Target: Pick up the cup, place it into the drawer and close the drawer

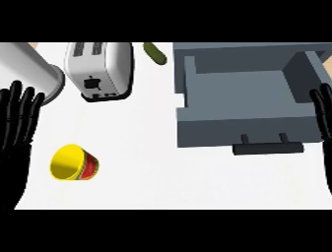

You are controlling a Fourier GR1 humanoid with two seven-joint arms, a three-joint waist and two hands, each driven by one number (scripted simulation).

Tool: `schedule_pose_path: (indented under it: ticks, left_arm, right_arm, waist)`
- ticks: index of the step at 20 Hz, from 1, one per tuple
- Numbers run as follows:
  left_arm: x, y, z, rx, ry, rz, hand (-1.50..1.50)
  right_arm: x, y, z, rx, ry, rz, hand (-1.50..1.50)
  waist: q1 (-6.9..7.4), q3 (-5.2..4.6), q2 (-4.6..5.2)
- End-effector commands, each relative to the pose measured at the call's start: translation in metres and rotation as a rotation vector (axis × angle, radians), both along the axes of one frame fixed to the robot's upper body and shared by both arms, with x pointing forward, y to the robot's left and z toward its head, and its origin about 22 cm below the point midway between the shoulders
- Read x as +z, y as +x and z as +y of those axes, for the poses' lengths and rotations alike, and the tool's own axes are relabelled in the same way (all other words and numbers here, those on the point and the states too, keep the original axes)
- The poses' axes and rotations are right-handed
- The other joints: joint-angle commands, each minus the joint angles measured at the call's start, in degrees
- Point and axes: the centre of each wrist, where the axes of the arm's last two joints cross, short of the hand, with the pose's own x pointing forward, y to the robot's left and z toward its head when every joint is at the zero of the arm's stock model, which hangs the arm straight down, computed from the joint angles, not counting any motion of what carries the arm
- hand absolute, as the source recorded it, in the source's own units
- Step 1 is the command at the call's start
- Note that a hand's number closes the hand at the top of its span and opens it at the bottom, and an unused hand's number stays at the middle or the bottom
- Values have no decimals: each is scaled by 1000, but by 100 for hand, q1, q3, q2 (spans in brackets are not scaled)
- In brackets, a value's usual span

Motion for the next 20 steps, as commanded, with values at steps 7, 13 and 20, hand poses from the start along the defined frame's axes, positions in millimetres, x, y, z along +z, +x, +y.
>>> schedule_pose_path:
  ticks: [7, 13, 20]
  left_arm:
    - [-21, -27, 5, -547, -166, 192, -150]
    - [-27, -20, 77, -568, -207, 253, -150]
    - [-68, -15, 89, -512, -200, 344, -150]
  right_arm:
    - [-1, -1, -3, 7, -55, 39, -150]
    - [-12, 2, 2, 32, -58, 61, -150]
    - [10, 28, -14, 30, -64, 62, -150]
  waist:
    - [219, -181, -35]
    - [168, -162, -28]
    - [178, -160, -27]
